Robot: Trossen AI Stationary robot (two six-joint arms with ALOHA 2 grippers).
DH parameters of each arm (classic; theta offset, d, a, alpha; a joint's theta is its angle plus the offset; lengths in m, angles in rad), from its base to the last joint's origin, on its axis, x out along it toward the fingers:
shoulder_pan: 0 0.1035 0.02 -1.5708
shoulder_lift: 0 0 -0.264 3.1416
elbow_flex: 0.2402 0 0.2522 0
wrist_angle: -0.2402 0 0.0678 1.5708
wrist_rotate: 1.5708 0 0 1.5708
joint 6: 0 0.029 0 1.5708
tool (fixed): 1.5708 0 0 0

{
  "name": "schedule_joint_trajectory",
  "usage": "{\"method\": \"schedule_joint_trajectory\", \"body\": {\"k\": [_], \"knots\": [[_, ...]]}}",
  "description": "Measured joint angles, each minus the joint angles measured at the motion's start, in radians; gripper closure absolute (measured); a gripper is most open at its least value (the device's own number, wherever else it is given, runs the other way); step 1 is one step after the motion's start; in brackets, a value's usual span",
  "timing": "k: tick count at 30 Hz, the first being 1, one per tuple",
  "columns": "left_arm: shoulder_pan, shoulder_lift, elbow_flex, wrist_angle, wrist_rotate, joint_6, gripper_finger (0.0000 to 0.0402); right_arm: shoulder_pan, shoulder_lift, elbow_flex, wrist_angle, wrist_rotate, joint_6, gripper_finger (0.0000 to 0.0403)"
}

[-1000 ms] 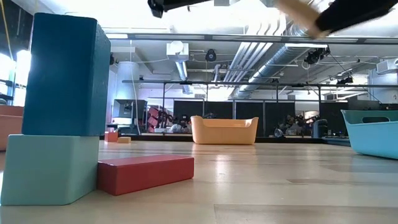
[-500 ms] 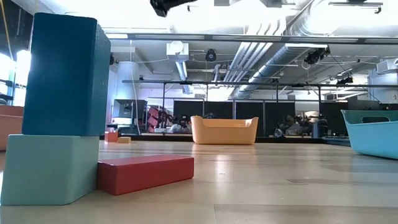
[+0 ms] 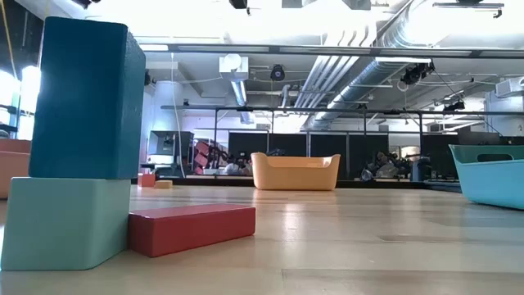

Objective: Sort blocks by size
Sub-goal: Put the yellow medium block into the orange bin

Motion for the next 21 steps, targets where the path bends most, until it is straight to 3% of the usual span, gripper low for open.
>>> {"method": "schedule_joint_trajectory", "body": {"k": [9, 21], "knots": [[0.002, 0.022, -0.002, 0.081, -0.032, -0.02, 0.02, -0.018, 0.039, 0.0, 0.063, 0.011, 0.001, 0.0272], [0.004, 0.022, -0.002, 0.138, 0.022, -0.031, 0.02, -0.013, 0.039, 0.0, 0.101, -0.014, 0.003, 0.0272]]}}
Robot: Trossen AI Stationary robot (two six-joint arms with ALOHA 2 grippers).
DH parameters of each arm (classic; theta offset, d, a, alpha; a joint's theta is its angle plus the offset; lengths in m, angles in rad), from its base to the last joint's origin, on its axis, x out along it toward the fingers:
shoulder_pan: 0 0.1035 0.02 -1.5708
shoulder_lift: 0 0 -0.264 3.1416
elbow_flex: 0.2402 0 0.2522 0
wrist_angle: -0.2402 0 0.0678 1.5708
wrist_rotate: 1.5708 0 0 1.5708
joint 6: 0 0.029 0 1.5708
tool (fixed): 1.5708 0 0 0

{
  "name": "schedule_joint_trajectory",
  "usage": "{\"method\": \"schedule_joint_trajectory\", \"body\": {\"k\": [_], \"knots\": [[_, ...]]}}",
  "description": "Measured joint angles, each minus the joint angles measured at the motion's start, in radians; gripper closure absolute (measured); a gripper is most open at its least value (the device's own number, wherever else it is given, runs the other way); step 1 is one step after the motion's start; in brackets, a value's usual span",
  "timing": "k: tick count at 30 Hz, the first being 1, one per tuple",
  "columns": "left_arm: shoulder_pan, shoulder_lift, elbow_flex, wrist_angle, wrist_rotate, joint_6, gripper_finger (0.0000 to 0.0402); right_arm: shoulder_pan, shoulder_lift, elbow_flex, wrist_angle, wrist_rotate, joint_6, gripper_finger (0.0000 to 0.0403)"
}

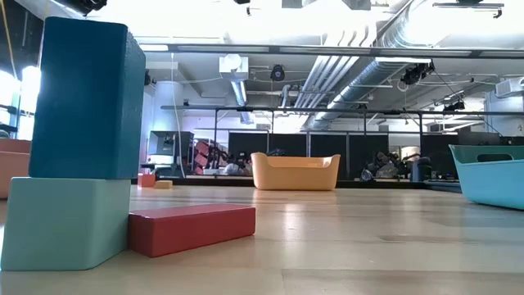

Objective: Sort blocks by size
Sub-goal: Put the yellow medium block into the orange bin

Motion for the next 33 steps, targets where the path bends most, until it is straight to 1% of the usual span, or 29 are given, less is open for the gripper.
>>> {"method": "schedule_joint_trajectory", "body": {"k": [5, 7, 12, 16, 18, 23, 25, 28, 30, 33], "knots": [[0.002, 0.0, 0.001, 0.02, 0.0, 0.015, 0.02, -0.001, 0.001, 0.0, 0.0, 0.013, 0.003, 0.0272], [0.006, -0.001, 0.011, 0.054, -0.003, 0.022, 0.02, -0.002, 0.006, 0.0, -0.017, 0.012, 0.015, 0.0272], [0.006, -0.004, 0.01, 0.081, -0.007, 0.026, 0.02, -0.001, 0.011, -0.002, -0.04, 0.016, 0.09, 0.0272], [0.005, -0.004, 0.009, 0.084, -0.008, 0.025, 0.02, -0.002, 0.03, -0.002, -0.012, 0.028, 0.064, 0.0272], [0.005, -0.004, 0.007, 0.063, -0.008, 0.024, 0.02, 0.003, 0.03, -0.002, 0.01, 0.048, 0.049, 0.0272], [0.002, -0.003, 0.006, 0.026, -0.023, 0.019, 0.02, 0.027, 0.02, -0.002, 0.037, 0.147, 0.025, 0.0272], [0.002, -0.003, 0.006, 0.012, -0.037, -0.001, 0.02, 0.033, 0.017, -0.001, 0.048, 0.147, 0.022, 0.0272], [0.004, -0.003, 0.006, 0.007, -0.038, -0.031, 0.02, 0.032, 0.017, -0.001, 0.05, 0.12, 0.029, 0.0272], [0.004, -0.003, 0.006, 0.008, -0.037, -0.036, 0.02, 0.023, 0.017, -0.001, 0.054, 0.098, 0.031, 0.0272], [0.003, -0.003, 0.005, 0.013, -0.037, -0.03, 0.02, 0.011, 0.026, -0.001, 0.072, 0.092, 0.031, 0.0272]]}}
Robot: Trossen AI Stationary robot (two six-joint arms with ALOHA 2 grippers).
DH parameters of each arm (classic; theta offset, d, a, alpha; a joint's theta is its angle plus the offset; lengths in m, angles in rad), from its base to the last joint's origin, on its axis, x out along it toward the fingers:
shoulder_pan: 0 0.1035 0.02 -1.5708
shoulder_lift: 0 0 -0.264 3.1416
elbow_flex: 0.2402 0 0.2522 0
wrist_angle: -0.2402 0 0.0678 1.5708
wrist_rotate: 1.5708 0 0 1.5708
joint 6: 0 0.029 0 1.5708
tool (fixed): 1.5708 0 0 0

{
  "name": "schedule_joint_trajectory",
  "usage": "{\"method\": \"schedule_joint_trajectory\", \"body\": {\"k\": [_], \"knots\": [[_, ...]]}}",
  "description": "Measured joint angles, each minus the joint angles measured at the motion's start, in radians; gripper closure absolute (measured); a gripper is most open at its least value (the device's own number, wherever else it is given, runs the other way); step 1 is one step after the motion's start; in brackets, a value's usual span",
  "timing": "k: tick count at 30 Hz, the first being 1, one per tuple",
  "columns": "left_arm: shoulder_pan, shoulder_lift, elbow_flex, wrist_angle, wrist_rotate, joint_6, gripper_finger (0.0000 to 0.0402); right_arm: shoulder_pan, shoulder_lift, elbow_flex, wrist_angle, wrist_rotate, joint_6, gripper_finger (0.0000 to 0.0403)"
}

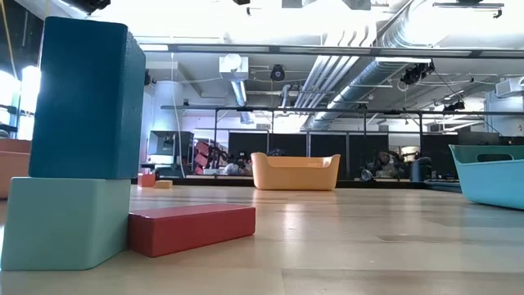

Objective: Sort blocks by size
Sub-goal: Put the yellow medium block into the orange bin

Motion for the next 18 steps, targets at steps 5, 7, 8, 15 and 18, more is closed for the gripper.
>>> {"method": "schedule_joint_trajectory", "body": {"k": [5, 7, 8, 15, 18], "knots": [[0.0, 0.0, 0.0, 0.0, 0.002, 0.0, 0.0204, -0.011, 0.027, 0.0, 0.032, -0.035, 0.0, 0.0272], [-0.001, 0.001, 0.0, -0.004, 0.002, 0.0, 0.0214, -0.013, 0.032, 0.0, 0.034, -0.039, 0.0, 0.0272], [-0.001, 0.002, 0.0, -0.004, 0.002, 0.0, 0.0222, -0.013, 0.033, 0.0, 0.034, -0.039, 0.0, 0.0272], [-0.003, 0.002, 0.0, -0.031, 0.011, -0.003, 0.0297, -0.013, 0.034, 0.0, 0.01, -0.042, 0.008, 0.0271], [-0.003, 0.002, 0.0, -0.068, 0.007, -0.011, 0.0298, -0.019, 0.033, 0.0, -0.039, -0.066, 0.019, 0.0263]]}}
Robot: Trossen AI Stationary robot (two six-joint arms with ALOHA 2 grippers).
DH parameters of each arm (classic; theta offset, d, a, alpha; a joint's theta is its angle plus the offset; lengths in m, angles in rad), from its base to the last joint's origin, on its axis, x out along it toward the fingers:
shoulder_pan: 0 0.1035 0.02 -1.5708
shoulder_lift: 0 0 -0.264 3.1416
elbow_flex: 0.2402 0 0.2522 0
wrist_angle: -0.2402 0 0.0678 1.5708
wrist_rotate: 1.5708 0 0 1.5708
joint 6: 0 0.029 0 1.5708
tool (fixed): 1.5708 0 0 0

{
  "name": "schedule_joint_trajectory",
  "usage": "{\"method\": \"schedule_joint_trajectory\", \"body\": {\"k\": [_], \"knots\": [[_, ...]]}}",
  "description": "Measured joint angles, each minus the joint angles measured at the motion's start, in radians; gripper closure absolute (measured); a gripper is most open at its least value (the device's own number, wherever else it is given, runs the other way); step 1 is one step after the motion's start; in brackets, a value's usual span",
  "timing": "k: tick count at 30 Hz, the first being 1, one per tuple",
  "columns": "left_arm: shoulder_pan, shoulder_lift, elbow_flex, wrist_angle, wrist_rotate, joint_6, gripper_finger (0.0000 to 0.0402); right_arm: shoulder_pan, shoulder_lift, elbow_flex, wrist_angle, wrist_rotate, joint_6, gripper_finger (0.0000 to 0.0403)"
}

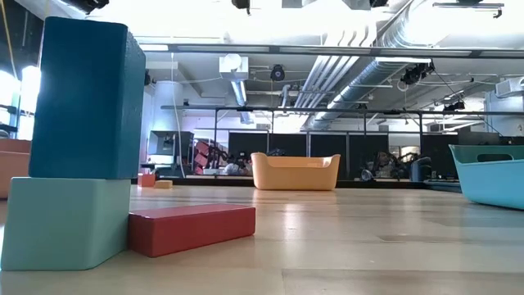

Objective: Sort blocks by size
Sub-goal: Put the yellow medium block into the orange bin

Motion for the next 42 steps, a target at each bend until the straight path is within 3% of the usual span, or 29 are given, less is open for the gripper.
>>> {"method": "schedule_joint_trajectory", "body": {"k": [4, 9, 12, 15, 20, 25, 29, 34, 38, 42], "knots": [[-0.02, -0.011, 0.0, -0.11, -0.09, -0.012, 0.0298, -0.001, -0.01, 0.0, -0.105, -0.008, 0.075, 0.022], [-0.09, -0.082, 0.028, -0.385, -0.404, 0.027, 0.0298, -0.002, -0.055, 0.0, -0.389, -0.028, 0.257, 0.0169], [-0.136, -0.133, 0.097, -0.701, -0.636, -0.048, 0.0298, -0.013, -0.062, 0.0, -0.491, -0.019, 0.369, 0.0162], [-0.134, -0.188, 0.205, -1.237, -0.686, -0.402, 0.0298, -0.02, -0.057, 0.0, -0.525, -0.015, 0.403, 0.0161], [-0.048, -0.208, 0.337, -2.099, -0.492, -1.11, 0.0298, -0.019, -0.056, 0.0, -0.523, -0.016, 0.402, 0.016], [0.015, -0.207, 0.265, -2.528, -0.124, -1.502, 0.0297, -0.019, -0.056, 0.0, -0.534, -0.026, 0.4, 0.016], [0.022, -0.208, 0.129, -2.535, 0.108, -1.574, 0.0296, -0.019, -0.056, 0.0, -0.537, -0.028, 0.4, 0.016], [0.014, -0.221, -0.042, -2.37, 0.253, -1.534, 0.0296, -0.019, -0.056, 0.0, -0.54, -0.03, 0.4, 0.016], [0.011, -0.23, -0.109, -2.312, 0.275, -1.567, 0.0292, -0.019, -0.056, 0.0, -0.54, -0.03, 0.392, 0.016], [0.003, -0.235, -0.132, -2.328, 0.277, -1.583, 0.0258, -0.019, -0.056, 0.0, -0.54, -0.03, 0.392, 0.016]]}}
